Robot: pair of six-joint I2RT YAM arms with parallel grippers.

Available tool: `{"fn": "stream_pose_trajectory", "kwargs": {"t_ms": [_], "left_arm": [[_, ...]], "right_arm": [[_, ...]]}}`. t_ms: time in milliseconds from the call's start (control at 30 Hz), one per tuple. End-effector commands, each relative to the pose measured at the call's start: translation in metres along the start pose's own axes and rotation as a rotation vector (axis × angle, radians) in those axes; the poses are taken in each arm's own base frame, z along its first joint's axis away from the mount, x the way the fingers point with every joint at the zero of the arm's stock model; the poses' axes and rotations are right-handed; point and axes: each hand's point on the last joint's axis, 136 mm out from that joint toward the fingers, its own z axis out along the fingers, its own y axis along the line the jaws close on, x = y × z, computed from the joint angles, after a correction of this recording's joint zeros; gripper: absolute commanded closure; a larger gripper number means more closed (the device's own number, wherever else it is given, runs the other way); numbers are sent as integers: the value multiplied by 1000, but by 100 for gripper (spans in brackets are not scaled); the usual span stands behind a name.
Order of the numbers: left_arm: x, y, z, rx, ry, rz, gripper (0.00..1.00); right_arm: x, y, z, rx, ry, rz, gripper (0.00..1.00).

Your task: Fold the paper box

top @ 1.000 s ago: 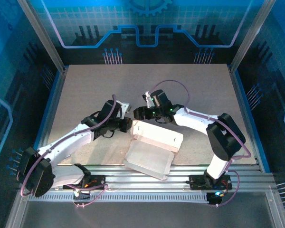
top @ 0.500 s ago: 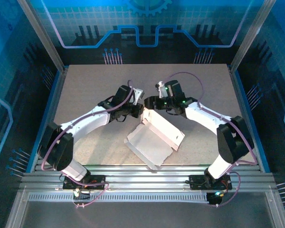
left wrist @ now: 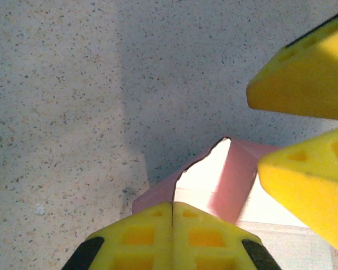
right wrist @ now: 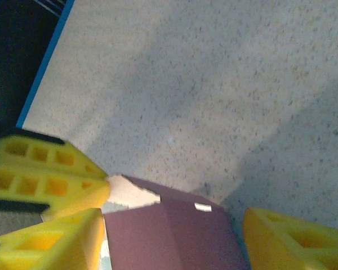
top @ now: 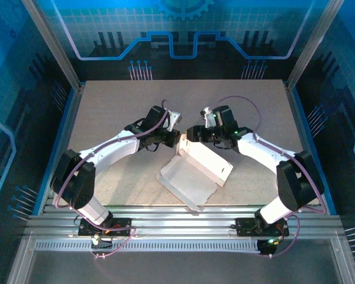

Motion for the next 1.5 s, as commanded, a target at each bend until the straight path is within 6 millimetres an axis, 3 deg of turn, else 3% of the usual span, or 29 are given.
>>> {"fn": "stream_pose_trajectory", "kwargs": {"t_ms": [0, 400, 567, 800, 1033, 1233, 1467], "left_arm": [[5, -8, -4, 30, 31, 21, 95], [0, -16, -6, 53, 94, 48, 96], [-3, -23, -11, 83, 97, 26, 97], [7, -26, -14, 89, 118, 21, 96], [13, -23, -13, 79, 126, 19, 96], [12, -28, -17, 97, 139, 5, 96], [25, -32, -22, 100, 142, -3, 95]], "right_arm": [[10, 6, -13, -31, 11, -30, 33], [40, -9, -32, 99, 85, -138, 34], [49, -15, -30, 158, 110, -171, 36], [59, -18, -20, 243, 162, -250, 46], [64, -19, -18, 310, 203, -330, 58], [63, -21, -20, 397, 205, -399, 58], [58, -26, -25, 533, 167, -484, 58]]}}
